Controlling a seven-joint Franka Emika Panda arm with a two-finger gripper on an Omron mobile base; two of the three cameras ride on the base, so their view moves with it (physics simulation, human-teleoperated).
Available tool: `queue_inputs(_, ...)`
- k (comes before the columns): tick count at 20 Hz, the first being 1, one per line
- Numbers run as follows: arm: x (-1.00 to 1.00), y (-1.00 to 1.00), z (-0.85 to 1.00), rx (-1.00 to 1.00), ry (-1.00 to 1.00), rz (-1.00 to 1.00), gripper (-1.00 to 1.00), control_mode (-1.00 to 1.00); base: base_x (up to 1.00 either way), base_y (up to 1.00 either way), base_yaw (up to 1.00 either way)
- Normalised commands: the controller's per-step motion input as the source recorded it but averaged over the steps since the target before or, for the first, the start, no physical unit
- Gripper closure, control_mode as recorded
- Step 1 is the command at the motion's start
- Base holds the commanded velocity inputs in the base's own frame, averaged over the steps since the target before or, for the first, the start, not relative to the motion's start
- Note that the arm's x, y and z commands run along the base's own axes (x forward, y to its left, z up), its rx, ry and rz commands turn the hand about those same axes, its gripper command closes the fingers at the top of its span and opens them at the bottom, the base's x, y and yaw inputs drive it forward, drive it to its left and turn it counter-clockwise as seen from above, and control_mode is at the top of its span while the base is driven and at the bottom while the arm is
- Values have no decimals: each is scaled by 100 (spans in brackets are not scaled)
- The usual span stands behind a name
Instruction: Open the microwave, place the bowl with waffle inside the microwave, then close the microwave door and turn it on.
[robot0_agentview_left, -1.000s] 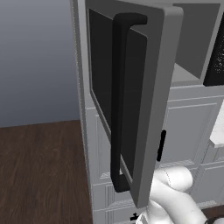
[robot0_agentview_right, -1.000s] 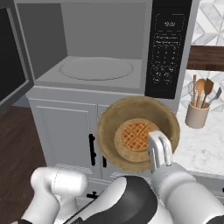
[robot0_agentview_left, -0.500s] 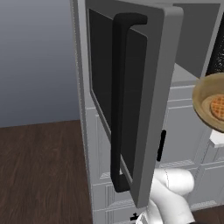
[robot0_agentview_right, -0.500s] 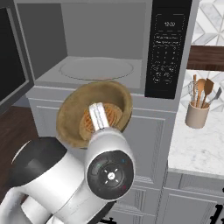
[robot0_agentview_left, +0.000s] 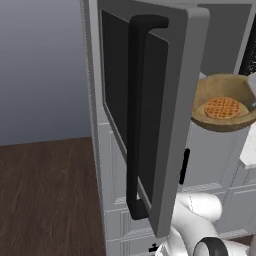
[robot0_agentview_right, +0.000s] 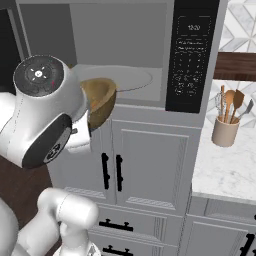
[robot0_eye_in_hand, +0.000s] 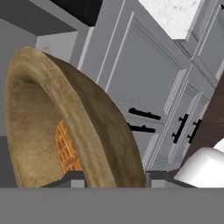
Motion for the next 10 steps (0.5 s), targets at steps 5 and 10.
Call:
queue_inputs(5, 53, 37, 30, 1, 11, -8, 100, -100, 0, 0, 0)
queue_inputs(10, 37, 1, -4, 8, -6, -17, 100, -100, 0, 0, 0)
